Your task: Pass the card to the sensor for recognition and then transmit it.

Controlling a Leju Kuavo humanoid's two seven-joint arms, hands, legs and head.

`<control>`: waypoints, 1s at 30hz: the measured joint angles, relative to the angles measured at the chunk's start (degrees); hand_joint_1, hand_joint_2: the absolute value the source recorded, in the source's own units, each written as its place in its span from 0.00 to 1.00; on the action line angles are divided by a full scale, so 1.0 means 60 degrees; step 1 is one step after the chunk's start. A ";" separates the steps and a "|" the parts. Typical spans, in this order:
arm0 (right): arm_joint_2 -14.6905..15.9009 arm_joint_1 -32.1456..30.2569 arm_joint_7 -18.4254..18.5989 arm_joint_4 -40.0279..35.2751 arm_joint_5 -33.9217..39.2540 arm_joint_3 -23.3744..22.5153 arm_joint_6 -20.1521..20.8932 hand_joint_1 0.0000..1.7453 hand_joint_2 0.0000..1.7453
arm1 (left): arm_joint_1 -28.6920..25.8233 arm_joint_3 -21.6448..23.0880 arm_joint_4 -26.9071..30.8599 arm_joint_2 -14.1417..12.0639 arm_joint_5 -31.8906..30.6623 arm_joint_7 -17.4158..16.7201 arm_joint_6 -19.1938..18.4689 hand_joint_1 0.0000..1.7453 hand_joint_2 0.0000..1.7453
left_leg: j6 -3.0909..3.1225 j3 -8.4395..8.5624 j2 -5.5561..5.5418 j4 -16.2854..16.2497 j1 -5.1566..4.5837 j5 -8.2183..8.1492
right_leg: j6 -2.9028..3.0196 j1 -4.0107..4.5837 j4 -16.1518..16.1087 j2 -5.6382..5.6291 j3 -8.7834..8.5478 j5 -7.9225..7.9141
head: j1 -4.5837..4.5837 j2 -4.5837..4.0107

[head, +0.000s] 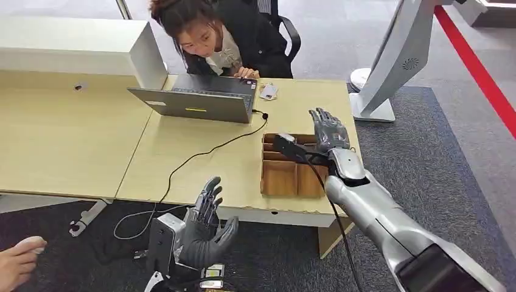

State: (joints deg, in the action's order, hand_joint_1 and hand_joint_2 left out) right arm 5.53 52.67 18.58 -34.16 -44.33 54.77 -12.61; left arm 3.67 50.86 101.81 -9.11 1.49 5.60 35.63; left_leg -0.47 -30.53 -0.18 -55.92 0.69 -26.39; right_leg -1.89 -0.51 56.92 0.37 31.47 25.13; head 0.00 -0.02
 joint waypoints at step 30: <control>0.0258 -0.0156 0.0157 -0.0106 0.0007 -0.0007 0.0422 1.00 1.00 | 0.0021 0.0007 0.0000 -0.0004 0.0007 0.0036 -0.0007 0.00 1.00 | 0.0000 0.0000 0.0001 0.0000 -0.0001 0.0000 | 0.0000 -0.0001 0.0000 0.0000 -0.0001 0.0000 | -0.0003 0.0000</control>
State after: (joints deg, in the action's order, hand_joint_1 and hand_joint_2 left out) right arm 7.08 51.73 19.52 -34.80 -44.28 54.73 -10.08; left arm 3.80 50.90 101.81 -9.14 1.53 5.81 35.58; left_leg -0.47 -30.53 -0.17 -55.92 0.69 -26.39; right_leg -1.89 -0.51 56.92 0.37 31.46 25.13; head -0.02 -0.02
